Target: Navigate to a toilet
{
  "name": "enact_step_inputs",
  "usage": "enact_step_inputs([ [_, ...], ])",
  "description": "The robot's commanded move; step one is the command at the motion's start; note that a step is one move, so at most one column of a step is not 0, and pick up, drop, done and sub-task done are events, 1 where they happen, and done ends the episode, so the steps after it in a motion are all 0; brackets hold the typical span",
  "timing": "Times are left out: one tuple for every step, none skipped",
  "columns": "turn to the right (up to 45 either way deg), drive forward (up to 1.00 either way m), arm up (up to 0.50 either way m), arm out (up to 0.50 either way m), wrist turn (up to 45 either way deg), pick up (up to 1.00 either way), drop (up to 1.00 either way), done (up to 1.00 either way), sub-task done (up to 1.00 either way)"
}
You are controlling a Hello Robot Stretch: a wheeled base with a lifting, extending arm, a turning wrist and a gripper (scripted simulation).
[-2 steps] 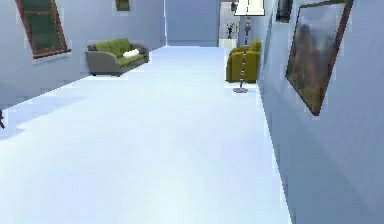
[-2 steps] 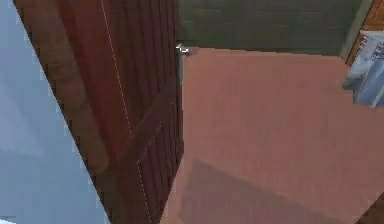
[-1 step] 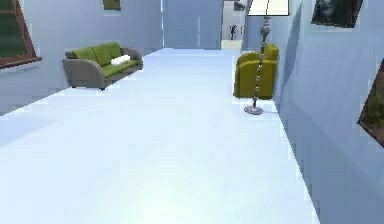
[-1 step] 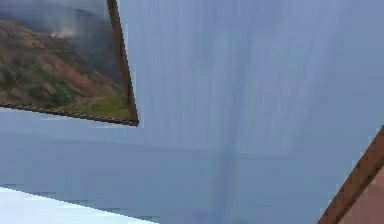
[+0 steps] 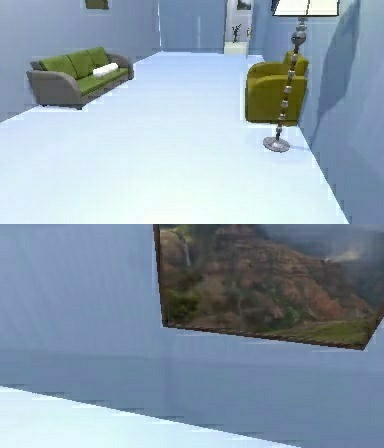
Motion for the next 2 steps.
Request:
enact_step_inputs([
  [3.0,0.0,0.0,0.0,0.0,0.0,0.0,0.0,0.0],
  [0.0,1.0,0.0,0.0,0.0,0.0,0.0,0.0,0.0],
])
